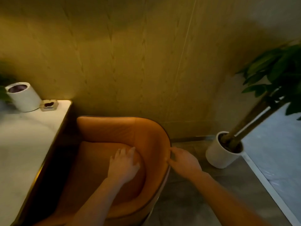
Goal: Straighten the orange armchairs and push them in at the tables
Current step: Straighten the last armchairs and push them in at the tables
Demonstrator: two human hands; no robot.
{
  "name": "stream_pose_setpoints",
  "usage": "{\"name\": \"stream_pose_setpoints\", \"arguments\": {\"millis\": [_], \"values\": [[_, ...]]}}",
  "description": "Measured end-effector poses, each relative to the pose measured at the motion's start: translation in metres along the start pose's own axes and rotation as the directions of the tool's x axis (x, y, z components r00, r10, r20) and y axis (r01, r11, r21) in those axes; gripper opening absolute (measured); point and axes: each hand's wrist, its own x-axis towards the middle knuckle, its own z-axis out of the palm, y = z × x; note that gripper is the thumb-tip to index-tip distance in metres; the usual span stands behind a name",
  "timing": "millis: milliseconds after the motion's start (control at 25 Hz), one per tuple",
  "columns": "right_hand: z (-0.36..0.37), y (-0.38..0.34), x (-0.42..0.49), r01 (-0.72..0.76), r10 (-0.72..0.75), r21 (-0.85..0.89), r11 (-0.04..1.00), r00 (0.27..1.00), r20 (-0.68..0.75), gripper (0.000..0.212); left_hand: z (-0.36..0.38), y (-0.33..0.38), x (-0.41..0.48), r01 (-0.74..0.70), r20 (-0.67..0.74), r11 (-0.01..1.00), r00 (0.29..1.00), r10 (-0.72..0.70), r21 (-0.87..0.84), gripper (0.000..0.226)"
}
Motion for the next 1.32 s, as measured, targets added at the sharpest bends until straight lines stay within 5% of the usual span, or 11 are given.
{"name": "stream_pose_setpoints", "arguments": {"millis": [360,680,1000,1320], "values": [[-0.005,0.057,0.139,0.268,-0.255,-0.032,0.963,0.942,0.217,0.06,0.005,0.026,0.038,0.368,-0.067,0.926,0.925,-0.374,-0.085,0.068],[0.002,0.109,0.203,0.521,-0.486,0.06,0.851,0.74,0.464,0.042,0.056,0.12,0.02,0.719,-0.121,0.653,0.645,-0.754,-0.236,0.069],[0.023,0.123,0.219,0.631,-0.544,-0.012,0.776,0.679,0.493,0.043,0.126,0.182,0.011,0.806,-0.043,0.523,0.534,-0.845,-0.277,0.068],[0.089,0.131,0.239,0.832,-0.71,-0.154,0.532,0.538,0.454,0.05,0.206,0.165,0.037,0.792,-0.09,0.447,0.453,-0.887,-0.416,0.065]]}}
